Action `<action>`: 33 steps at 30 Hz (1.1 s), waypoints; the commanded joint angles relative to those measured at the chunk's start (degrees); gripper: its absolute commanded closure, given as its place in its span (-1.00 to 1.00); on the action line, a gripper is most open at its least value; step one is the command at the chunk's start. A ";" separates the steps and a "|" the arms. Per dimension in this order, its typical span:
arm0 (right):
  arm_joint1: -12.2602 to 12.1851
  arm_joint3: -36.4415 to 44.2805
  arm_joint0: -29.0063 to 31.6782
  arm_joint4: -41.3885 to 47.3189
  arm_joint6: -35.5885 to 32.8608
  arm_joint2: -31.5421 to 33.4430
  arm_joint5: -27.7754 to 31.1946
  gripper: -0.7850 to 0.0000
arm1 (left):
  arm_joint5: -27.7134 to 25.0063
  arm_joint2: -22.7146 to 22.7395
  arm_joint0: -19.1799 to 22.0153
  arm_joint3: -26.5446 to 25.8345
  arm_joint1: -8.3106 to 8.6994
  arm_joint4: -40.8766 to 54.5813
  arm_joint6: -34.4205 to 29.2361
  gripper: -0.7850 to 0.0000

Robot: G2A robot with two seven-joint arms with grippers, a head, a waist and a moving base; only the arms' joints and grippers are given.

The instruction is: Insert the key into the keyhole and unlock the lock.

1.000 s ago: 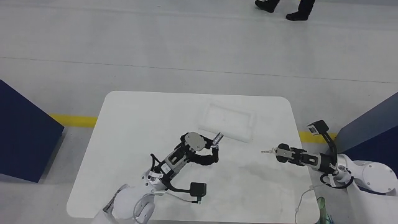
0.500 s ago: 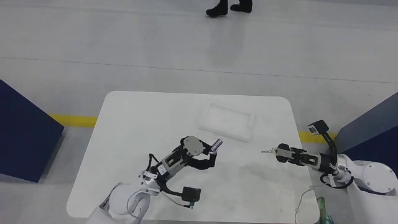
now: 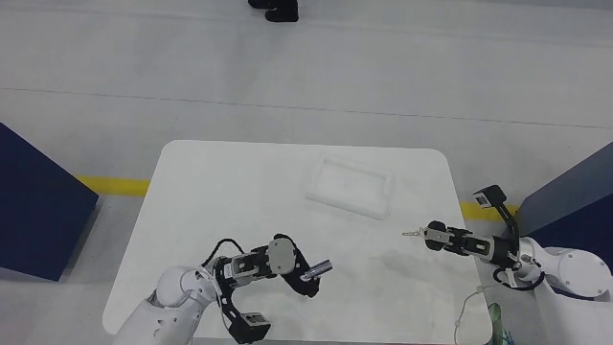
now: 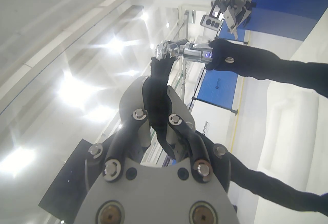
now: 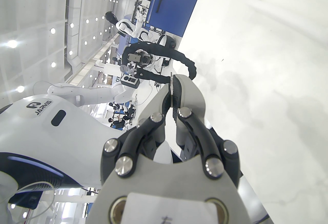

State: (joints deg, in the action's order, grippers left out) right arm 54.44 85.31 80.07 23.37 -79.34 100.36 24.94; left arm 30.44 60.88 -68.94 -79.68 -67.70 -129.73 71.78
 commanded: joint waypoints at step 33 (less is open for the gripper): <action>-0.85 2.81 0.14 7.96 -3.92 -7.10 -3.91 1.00 | -11.05 -3.64 7.51 15.48 -3.01 11.90 13.12 1.00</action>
State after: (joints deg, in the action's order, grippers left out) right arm 53.72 87.95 80.29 30.76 -82.94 93.64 21.35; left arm 19.23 57.27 -61.64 -64.92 -70.56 -117.55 85.05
